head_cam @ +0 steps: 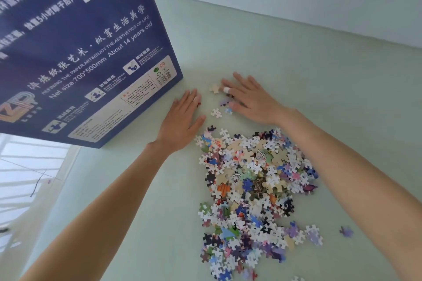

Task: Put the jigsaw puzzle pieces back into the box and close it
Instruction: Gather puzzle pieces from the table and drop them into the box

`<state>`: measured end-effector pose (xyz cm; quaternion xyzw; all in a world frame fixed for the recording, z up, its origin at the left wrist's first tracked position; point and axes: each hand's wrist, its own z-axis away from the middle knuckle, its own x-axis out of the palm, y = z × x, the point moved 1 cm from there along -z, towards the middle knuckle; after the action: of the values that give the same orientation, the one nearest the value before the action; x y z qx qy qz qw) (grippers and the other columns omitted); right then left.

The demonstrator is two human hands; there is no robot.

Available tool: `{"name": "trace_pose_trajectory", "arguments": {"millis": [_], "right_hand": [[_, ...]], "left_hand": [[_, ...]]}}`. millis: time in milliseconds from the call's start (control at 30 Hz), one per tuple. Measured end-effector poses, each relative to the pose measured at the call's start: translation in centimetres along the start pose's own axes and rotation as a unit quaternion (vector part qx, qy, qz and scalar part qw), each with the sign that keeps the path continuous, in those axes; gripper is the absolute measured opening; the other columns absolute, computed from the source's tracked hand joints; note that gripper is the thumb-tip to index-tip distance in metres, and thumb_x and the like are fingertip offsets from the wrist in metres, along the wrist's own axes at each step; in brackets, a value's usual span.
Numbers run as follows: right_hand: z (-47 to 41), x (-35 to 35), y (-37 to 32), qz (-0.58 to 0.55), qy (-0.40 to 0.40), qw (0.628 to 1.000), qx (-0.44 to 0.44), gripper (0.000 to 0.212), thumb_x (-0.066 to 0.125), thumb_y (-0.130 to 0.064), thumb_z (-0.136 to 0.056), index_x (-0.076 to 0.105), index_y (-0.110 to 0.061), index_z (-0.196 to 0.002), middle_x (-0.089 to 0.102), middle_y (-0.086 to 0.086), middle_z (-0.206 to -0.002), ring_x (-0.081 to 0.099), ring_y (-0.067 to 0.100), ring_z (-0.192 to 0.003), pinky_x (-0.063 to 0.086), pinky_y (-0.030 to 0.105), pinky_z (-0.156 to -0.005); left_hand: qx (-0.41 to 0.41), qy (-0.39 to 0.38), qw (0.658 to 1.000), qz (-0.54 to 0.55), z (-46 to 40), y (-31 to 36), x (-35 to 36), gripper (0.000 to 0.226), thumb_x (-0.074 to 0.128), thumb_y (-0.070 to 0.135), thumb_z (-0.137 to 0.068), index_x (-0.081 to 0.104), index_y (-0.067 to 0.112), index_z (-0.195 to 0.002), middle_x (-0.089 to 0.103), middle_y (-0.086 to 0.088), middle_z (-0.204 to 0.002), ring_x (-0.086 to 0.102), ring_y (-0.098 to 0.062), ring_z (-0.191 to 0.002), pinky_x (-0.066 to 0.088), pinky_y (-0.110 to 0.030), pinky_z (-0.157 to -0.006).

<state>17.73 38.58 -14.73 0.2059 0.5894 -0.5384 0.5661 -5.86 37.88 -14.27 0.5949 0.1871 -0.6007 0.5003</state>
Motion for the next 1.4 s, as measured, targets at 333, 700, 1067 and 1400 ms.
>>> {"name": "trace_pose_trajectory", "arguments": {"millis": [333, 700, 1067, 1400], "right_hand": [[13.8, 3.4, -7.3, -0.086, -0.070, 0.993, 0.033, 0.061, 0.014, -0.057, -0.095, 0.022, -0.026, -0.147, 0.003, -0.015, -0.154, -0.007, -0.003, -0.140, -0.005, 0.026, -0.117], [22.1, 5.5, -13.1, -0.127, 0.101, 0.864, 0.477, 0.093, 0.061, -0.067, -0.069, 0.027, -0.019, -0.141, 0.016, 0.011, -0.151, 0.021, 0.038, -0.135, 0.028, 0.054, -0.108], [17.7, 5.0, -15.5, -0.099, 0.104, 0.878, 0.456, 0.066, 0.071, -0.049, -0.074, 0.039, -0.026, -0.126, 0.038, 0.012, -0.129, 0.047, 0.028, -0.111, 0.049, 0.034, -0.074], [18.5, 4.5, -15.5, -0.181, 0.098, 0.875, 0.439, 0.061, 0.065, -0.040, -0.082, 0.039, -0.022, -0.134, 0.035, 0.009, -0.140, 0.036, 0.027, -0.129, 0.041, 0.040, -0.097]], "left_hand": [[0.150, -0.076, 0.984, 0.057, 8.2, 5.3, 3.6, 0.064, 0.008, 0.058, -0.093, -0.002, 0.026, -0.147, -0.001, 0.006, -0.156, -0.011, -0.002, -0.142, -0.013, -0.021, -0.114], [0.026, -0.057, 0.994, 0.091, 12.9, 8.3, 2.6, 0.085, 0.066, 0.048, -0.080, 0.020, 0.024, -0.147, 0.031, 0.000, -0.146, 0.027, -0.018, -0.133, 0.029, -0.032, -0.108], [-0.050, -0.103, 0.977, 0.178, 11.9, 8.9, 1.2, 0.053, 0.075, 0.019, -0.076, 0.053, 0.020, -0.124, 0.047, -0.006, -0.121, 0.056, -0.021, -0.097, 0.044, -0.025, -0.083], [-0.055, -0.135, 0.970, 0.196, 13.3, 8.8, 1.1, 0.080, 0.073, 0.036, -0.076, 0.030, 0.024, -0.143, 0.037, -0.004, -0.138, 0.047, -0.020, -0.117, 0.039, -0.024, -0.091]]}}
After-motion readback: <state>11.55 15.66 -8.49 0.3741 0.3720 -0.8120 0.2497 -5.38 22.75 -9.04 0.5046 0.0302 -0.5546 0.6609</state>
